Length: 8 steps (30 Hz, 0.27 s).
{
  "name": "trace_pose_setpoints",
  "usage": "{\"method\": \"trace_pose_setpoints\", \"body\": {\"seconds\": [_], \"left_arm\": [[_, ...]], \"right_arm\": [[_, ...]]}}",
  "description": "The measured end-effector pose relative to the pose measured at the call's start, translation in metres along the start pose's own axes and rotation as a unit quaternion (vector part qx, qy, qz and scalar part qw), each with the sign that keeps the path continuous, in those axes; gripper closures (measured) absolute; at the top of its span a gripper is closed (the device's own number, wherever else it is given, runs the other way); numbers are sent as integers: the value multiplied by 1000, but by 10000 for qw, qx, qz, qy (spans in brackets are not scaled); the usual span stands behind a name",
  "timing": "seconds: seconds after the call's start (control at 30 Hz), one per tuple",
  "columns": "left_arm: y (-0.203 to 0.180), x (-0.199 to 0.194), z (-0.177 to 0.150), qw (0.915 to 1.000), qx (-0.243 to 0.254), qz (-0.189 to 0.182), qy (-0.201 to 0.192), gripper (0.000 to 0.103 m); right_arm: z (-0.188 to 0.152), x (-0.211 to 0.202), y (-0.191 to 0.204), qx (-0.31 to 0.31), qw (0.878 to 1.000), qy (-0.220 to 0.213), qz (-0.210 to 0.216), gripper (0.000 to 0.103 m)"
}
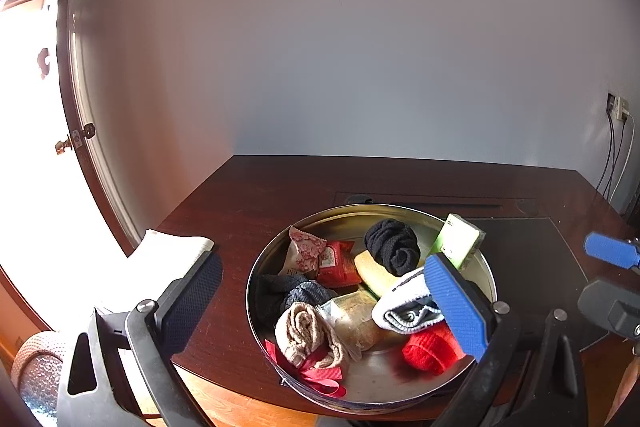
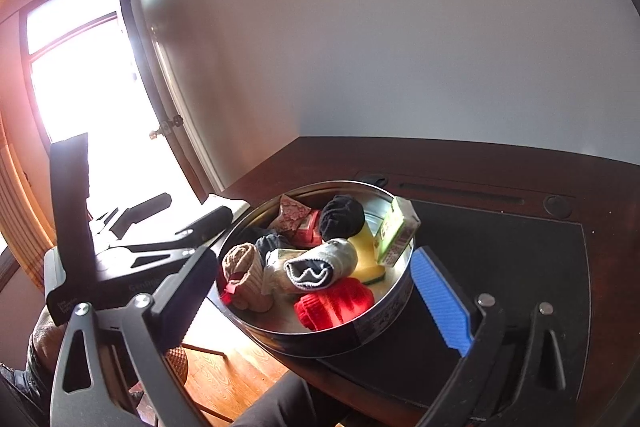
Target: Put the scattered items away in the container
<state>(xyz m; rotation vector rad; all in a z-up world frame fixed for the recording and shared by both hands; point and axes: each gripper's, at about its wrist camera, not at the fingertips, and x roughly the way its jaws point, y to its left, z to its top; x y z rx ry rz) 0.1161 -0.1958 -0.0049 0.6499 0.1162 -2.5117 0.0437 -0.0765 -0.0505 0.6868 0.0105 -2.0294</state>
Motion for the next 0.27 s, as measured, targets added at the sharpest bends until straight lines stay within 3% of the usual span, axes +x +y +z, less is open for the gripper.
{"method": "trace_pose_setpoints", "body": {"seconds": [0.27], "left_arm": [[0,-5,3,9998,-32,-63,-160,1]], "right_arm": [[-1,-1,-6,86,10000,21,28,4]]}}
